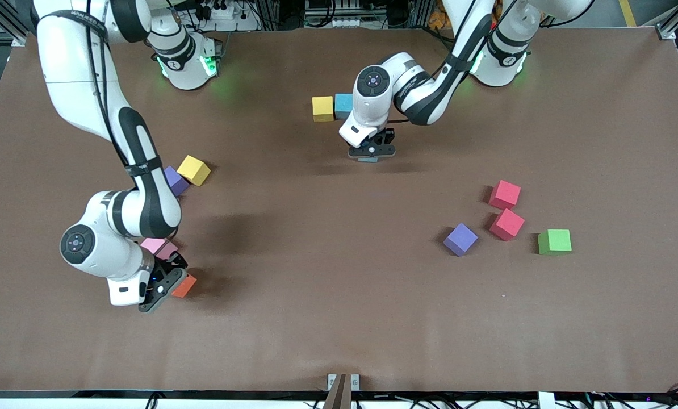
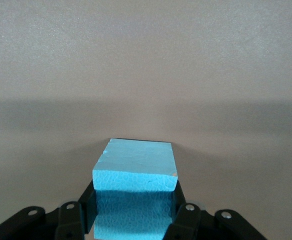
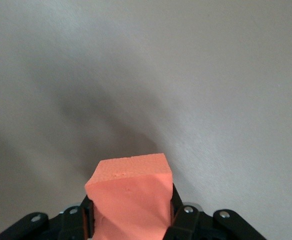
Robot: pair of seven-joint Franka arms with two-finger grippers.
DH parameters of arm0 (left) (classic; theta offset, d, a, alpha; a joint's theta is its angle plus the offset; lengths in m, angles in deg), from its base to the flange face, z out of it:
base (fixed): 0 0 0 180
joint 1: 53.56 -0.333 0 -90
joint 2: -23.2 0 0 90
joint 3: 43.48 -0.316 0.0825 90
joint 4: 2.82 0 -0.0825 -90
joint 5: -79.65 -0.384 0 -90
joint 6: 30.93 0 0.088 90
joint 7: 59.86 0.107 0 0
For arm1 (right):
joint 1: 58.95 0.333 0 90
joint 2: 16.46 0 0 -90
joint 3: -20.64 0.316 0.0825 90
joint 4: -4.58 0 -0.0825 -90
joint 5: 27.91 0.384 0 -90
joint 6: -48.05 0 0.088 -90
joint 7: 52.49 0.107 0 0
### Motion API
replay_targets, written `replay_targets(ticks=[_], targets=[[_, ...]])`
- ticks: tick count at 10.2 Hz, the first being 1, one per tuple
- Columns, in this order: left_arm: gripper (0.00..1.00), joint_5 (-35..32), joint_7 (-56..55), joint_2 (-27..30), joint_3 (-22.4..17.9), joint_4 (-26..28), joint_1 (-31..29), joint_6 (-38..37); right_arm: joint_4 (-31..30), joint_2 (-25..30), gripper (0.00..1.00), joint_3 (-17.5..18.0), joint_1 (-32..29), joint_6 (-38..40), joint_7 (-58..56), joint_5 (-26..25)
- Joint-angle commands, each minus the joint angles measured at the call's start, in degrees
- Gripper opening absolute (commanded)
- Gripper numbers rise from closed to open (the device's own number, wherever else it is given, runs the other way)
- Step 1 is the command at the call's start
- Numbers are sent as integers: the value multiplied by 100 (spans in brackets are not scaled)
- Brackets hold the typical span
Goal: Form number 2 with 11 blocks
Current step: 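Carry orange block toward the row with the right gripper while the left gripper withdraws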
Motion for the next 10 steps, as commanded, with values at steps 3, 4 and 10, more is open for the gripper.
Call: replay_targets(ticks=[3, 4, 10], targets=[[60, 142, -174, -102, 38, -117, 103, -42, 31, 186, 21, -2, 275, 573, 684, 88], [60, 142, -183, -111, 82, -117, 103, -42, 14, 282, 21, 7, 310, 713, 773, 70], [100, 72, -524, -216, 117, -81, 130, -42, -450, 853, 22, -2, 828, 1234, 1300, 61]])
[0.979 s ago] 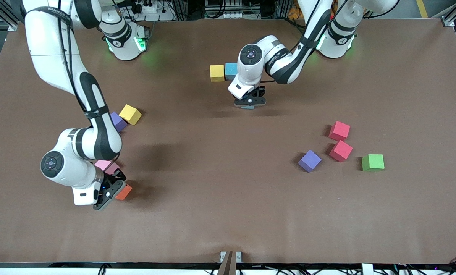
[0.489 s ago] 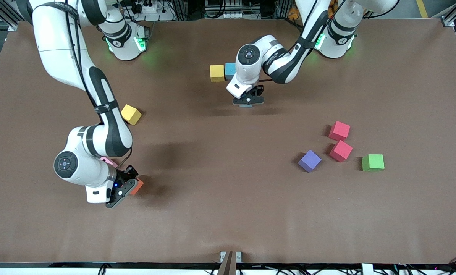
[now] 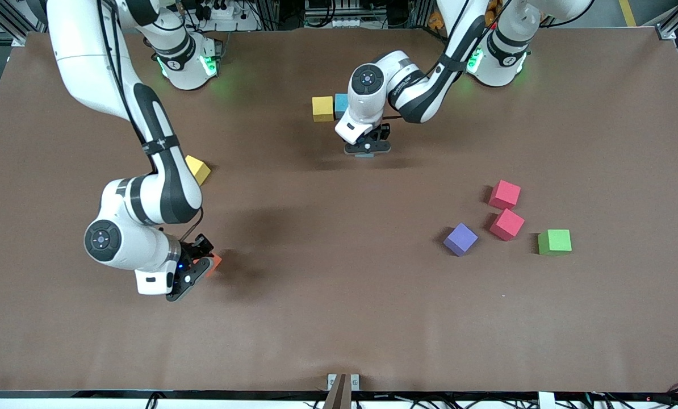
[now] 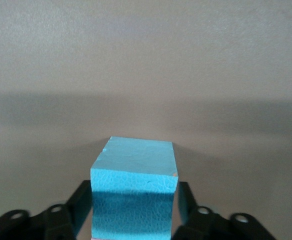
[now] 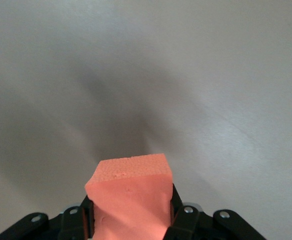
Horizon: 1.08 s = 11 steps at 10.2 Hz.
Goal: Form number 2 with 11 blocks
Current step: 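Carry orange block toward the row with the right gripper while the left gripper withdraws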
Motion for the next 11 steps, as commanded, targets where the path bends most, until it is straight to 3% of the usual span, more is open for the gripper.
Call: replay_targets(ticks=[1, 4, 6, 10, 11], targets=[[100, 14, -195, -77, -25, -76, 60, -42, -606, 520, 23, -8, 326, -8, 319, 52], [100, 14, -212, 431, -60, -59, -36, -129, -1186, 915, 23, -8, 660, -35, 328, 52], [100, 14, -360, 861, -104, -50, -403, -235, -1512, 1170, 23, -8, 976, -70, 529, 52], [100, -240, -230, 1197, -551, -251, -1308, -235, -2266, 1557, 22, -8, 1969, -621, 663, 35], [100, -250, -195, 1180, -891, -365, -1328, -235, -2538, 1654, 22, 0, 2232, -858, 645, 35]])
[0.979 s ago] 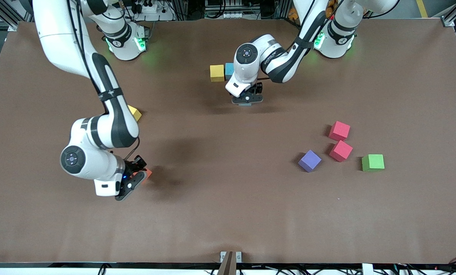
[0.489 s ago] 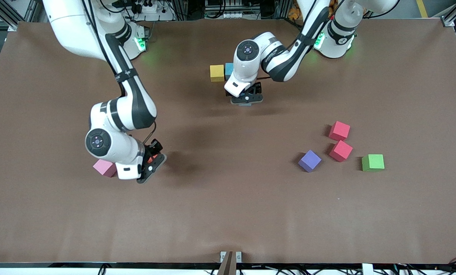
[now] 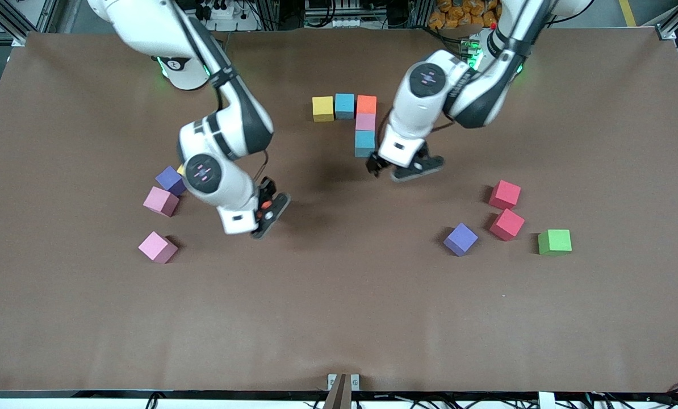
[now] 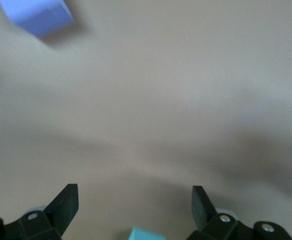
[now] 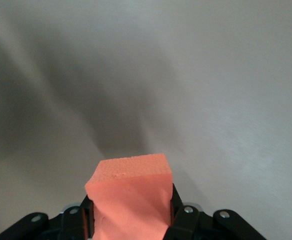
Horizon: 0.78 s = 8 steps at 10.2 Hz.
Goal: Form number 2 with 11 blocks
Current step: 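Carry orange block toward the row with the right gripper while the left gripper withdraws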
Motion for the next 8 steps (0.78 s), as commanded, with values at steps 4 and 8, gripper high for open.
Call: replay_targets(ticks=[4, 8], targets=[[100, -93, 831, -522, -1588, -747, -24, -322, -1396, 621, 9, -21, 1363, -1182, -645, 34], [100, 247, 904, -1533, -1915, -1775, -24, -910, -2047, 613, 0, -21, 2199, -2272, -639, 86]])
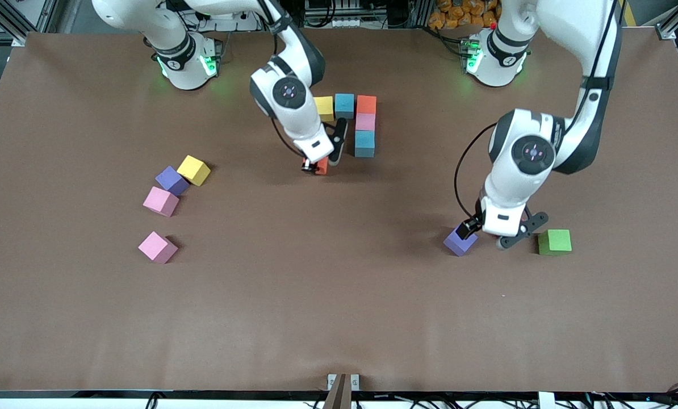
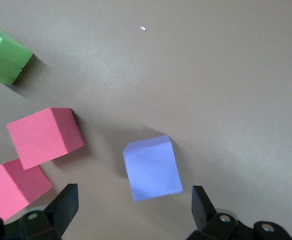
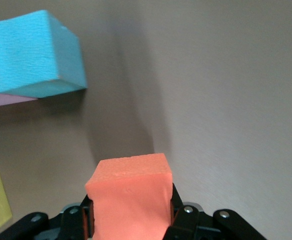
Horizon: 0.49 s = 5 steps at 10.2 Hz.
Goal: Form number 2 with 11 blocks
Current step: 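Carry orange block toward the row with the right gripper while the left gripper withdraws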
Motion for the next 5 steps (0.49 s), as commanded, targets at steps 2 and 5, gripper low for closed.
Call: replay_targets(ticks=[2, 5], targets=[[100, 694, 8, -808, -183, -907, 64, -437, -324, 146, 0, -40, 418, -322, 109, 105], [100, 721, 8, -1064, -183, -917, 64, -437, -289, 23, 0, -40, 690, -603, 514, 105]])
